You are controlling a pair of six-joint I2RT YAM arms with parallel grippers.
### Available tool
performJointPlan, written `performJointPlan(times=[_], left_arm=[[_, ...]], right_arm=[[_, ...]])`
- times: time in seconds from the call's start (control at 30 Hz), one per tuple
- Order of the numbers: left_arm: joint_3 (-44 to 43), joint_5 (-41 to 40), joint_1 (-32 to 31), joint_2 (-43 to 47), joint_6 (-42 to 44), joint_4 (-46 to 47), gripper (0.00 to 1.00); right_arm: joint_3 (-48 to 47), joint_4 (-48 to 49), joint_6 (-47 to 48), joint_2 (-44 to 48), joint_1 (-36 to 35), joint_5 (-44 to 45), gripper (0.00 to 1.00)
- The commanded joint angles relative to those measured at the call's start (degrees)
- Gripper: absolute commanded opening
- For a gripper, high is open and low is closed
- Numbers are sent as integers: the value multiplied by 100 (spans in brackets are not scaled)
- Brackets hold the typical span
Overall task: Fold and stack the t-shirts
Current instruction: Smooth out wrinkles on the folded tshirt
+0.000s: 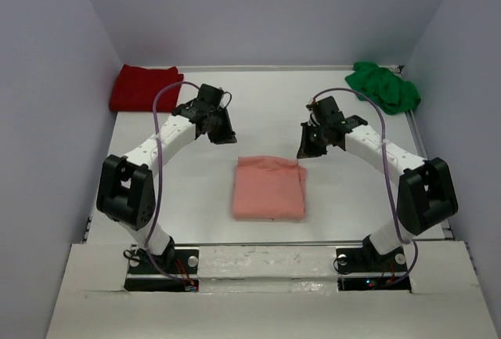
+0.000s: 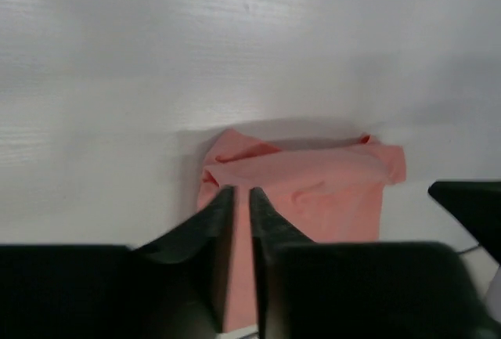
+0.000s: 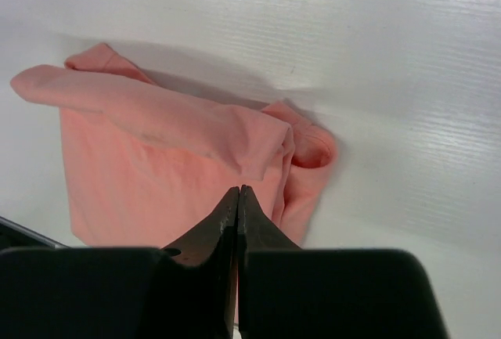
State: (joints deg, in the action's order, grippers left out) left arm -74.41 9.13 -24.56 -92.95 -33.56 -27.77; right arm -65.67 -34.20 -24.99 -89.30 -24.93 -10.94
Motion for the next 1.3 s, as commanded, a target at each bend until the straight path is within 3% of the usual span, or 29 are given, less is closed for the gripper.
performJointPlan(times=[0.0,0.03,0.3,0.73,1.0,1.27], left_arm=[[234,1257,-189,-197,113,413,5],[199,1380,-242,-363,148,413,0],[-144,2233,-761,-584,140,562,0],[-153,2498,-919,-584,175,140,0],[1041,2937,-919,-32,-641,1018,0],[1815,3060,-937,461,-1161,1221,0]], right_arm=[[-139,203,-5,-255,-12,-496,0],[-165,220,-32,-272,-12,-558,0],[-368,194,-304,-580,-12,-1261,0],[-394,27,-718,-764,-12,-2228,0],[-693,141,-867,-1318,-12,-2833,0],[-87,414,-920,-1293,-135,-3002,0]])
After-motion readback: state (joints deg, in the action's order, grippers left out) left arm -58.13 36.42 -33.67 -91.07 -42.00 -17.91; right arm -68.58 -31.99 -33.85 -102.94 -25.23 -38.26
